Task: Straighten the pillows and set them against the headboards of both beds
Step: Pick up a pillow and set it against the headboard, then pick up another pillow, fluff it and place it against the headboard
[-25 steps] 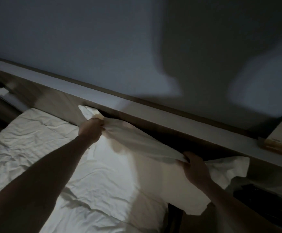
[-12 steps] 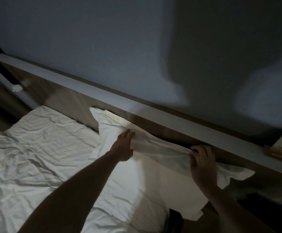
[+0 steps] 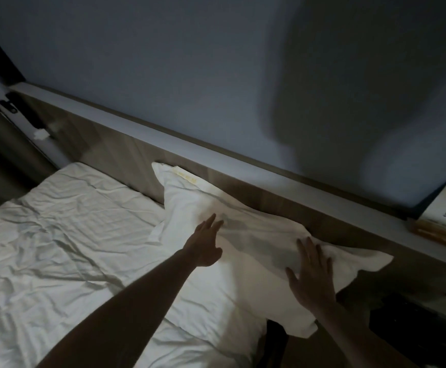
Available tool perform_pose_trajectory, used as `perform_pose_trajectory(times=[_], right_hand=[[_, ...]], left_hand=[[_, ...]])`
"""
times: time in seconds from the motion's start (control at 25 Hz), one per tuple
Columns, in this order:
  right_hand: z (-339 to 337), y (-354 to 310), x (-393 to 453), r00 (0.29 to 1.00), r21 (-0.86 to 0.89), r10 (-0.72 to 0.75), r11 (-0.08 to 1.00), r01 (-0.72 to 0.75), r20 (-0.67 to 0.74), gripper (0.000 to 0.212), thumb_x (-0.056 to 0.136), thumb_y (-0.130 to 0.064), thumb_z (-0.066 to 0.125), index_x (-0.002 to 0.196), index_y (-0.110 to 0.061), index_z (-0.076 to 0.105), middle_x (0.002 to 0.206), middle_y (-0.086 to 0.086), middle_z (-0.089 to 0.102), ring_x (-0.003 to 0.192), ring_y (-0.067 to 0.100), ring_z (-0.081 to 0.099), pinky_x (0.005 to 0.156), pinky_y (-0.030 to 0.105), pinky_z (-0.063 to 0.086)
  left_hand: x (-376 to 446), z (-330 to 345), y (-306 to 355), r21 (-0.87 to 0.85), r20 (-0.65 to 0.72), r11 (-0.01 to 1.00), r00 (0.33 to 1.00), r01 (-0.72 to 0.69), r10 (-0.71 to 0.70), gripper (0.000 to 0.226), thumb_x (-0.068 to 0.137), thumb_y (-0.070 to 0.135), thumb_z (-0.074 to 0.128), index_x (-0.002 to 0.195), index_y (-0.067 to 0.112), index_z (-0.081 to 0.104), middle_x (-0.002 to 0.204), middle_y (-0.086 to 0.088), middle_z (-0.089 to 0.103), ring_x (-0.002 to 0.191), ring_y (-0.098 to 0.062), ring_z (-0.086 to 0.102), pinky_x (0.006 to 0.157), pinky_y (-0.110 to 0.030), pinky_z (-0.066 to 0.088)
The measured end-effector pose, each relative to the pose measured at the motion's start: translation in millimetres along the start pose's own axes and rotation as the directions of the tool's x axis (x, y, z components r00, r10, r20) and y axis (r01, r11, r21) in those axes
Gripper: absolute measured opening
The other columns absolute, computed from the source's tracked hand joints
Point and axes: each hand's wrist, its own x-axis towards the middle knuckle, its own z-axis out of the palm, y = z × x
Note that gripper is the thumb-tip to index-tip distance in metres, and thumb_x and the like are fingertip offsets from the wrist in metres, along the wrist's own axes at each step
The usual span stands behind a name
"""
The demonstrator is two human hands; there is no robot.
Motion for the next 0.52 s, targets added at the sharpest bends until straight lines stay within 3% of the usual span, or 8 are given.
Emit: perform_pose_trajectory(times=[0.12,0.2,0.36,0.44,0.52], right_hand=[[-13.6,-13.0,-34.5,0.999,0.058,-0.042,0.997,0.04,0.029,0.082,0.097,-0.045,0.061,0.164,-0.03,0.017,0.174,-0.001,0.008,0.16,0.029,0.011,0.127,0.053,0.019],[-28.4,-30.7,-71.7,0.991,0.272,-0.087,0.961,0.057,0.099,0.072,0.099,-0.041,0.062,0.161,-0.034,0.026,0.171,-0.007,0.019,0.157,0.02,0.019,0.127,0.043,0.025],[-52.9,-64.9,-168.5,0.964,0.607,-0.151,0.794,-0.014,0.219,0.033,0.097,-0.029,0.07,0.127,-0.042,0.065,0.137,-0.021,0.059,0.13,0.006,0.055,0.113,0.034,0.046],[-62.4,-77.0,-219.8,0.941,0.651,-0.143,0.753,-0.099,0.308,0.023,0.095,-0.028,0.072,0.107,-0.047,0.074,0.119,-0.019,0.071,0.118,0.006,0.065,0.102,0.034,0.055],[-69.8,-82.4,-265.6,0.903,0.682,-0.169,0.712,-0.166,0.396,0.019,0.096,-0.03,0.071,0.104,-0.047,0.076,0.108,-0.015,0.077,0.108,0.008,0.071,0.1,0.04,0.058]], left_hand=[[-64.9,10.5,-12.8,-0.091,-0.113,0.995,0.993,-0.039,0.029,0.083,0.086,0.029,0.069,0.16,0.025,0.03,0.173,0.0,0.01,0.156,-0.027,0.024,0.119,-0.038,0.036],[-126.8,19.3,-21.3,-0.166,-0.182,0.983,0.982,-0.077,0.046,0.076,0.086,0.03,0.07,0.155,0.026,0.039,0.17,0.002,0.022,0.15,-0.024,0.036,0.115,-0.034,0.038],[-266.5,34.5,-28.6,-0.278,-0.248,0.958,0.969,-0.067,-0.004,0.059,0.089,0.027,0.076,0.141,0.038,0.052,0.157,0.014,0.041,0.142,-0.009,0.044,0.113,-0.026,0.039],[-338.6,41.8,-31.1,-0.371,-0.245,0.926,0.969,-0.065,-0.03,0.049,0.089,0.028,0.077,0.13,0.046,0.057,0.145,0.027,0.05,0.131,0.003,0.052,0.107,-0.022,0.044],[-404.5,51.9,-31.8,-0.467,-0.23,0.883,0.97,-0.045,-0.073,0.043,0.09,0.028,0.076,0.125,0.047,0.061,0.136,0.032,0.056,0.125,0.008,0.054,0.104,-0.023,0.047]])
